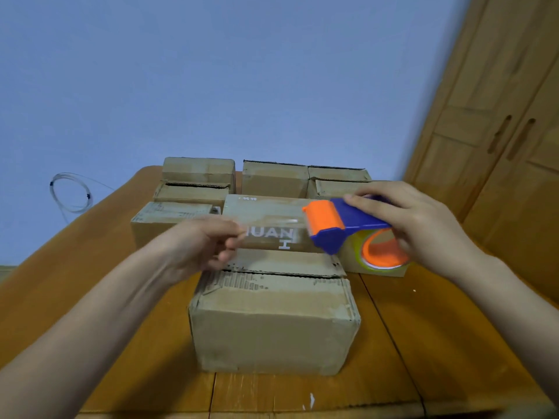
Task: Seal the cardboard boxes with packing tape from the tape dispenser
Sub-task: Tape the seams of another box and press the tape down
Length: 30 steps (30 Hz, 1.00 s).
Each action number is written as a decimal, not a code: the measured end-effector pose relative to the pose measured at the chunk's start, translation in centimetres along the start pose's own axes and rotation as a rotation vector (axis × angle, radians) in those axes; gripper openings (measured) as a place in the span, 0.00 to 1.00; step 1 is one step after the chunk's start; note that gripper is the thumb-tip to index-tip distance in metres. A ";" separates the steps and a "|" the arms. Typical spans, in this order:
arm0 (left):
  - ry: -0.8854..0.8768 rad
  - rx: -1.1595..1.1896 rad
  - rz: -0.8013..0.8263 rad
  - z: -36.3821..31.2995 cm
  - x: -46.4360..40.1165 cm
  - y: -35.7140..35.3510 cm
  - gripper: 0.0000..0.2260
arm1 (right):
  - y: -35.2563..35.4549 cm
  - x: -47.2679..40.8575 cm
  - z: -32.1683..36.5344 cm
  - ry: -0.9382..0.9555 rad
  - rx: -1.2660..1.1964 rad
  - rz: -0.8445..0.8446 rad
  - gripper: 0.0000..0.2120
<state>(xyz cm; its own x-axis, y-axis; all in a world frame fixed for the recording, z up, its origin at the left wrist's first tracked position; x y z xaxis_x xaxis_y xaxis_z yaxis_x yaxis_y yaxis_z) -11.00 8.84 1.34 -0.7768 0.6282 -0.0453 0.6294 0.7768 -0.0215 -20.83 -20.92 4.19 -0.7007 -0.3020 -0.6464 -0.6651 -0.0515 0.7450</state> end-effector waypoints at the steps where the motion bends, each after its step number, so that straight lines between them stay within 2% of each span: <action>1: -0.016 -0.027 -0.015 -0.1 0.4 1.2 0.12 | 0.3 0.5 -0.8 -0.024 0.011 -0.002 0.31; 4: -0.030 -0.068 0.011 0.0 1.5 3.9 0.13 | 0.7 1.6 -2.2 -0.040 0.034 0.005 0.27; 6: -0.027 -0.070 0.021 0.4 2.0 5.0 0.17 | 0.7 2.3 -2.7 -0.033 0.031 0.017 0.27; 8: -0.030 -0.077 -0.014 0.9 2.6 6.2 0.21 | 0.8 3.3 -3.3 -0.064 0.024 0.042 0.31; 12: -0.041 -0.128 -0.009 1.9 3.4 7.3 0.23 | 0.5 5.1 -3.7 -0.129 0.041 0.103 0.42; 17: -0.132 -0.150 -0.015 2.7 3.5 7.3 0.24 | 0.7 6.3 -3.0 -0.143 0.069 0.049 0.41; 21: -0.132 -0.100 -0.016 3.1 3.3 7.1 0.30 | 1.1 7.2 -2.6 -0.143 0.107 0.037 0.43; 25: -0.158 -0.141 -0.042 3.4 2.8 6.5 0.24 | 0.7 7.9 -2.4 -0.158 0.132 0.066 0.44; 30: -0.174 -0.116 -0.074 3.7 2.9 6.8 0.24 | 0.0 7.9 -2.1 -0.165 0.117 0.060 0.43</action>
<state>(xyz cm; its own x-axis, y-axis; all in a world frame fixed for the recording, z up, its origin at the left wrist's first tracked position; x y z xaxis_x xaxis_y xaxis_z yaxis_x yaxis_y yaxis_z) -8.92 15.75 -2.63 -0.7989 0.5599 -0.2196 0.5565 0.8267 0.0832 -25.90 -25.28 -0.56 -0.7661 -0.1412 -0.6271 -0.6399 0.0754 0.7647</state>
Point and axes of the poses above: each hand's wrist, its own x-axis away from the middle knuckle, its own y-axis out of the back of the hand, z = x × y, the point moved 1 cm from there along -x, towards the middle knuckle, and after that the axes turned 9 degrees about -y, right-handed, at the moved point
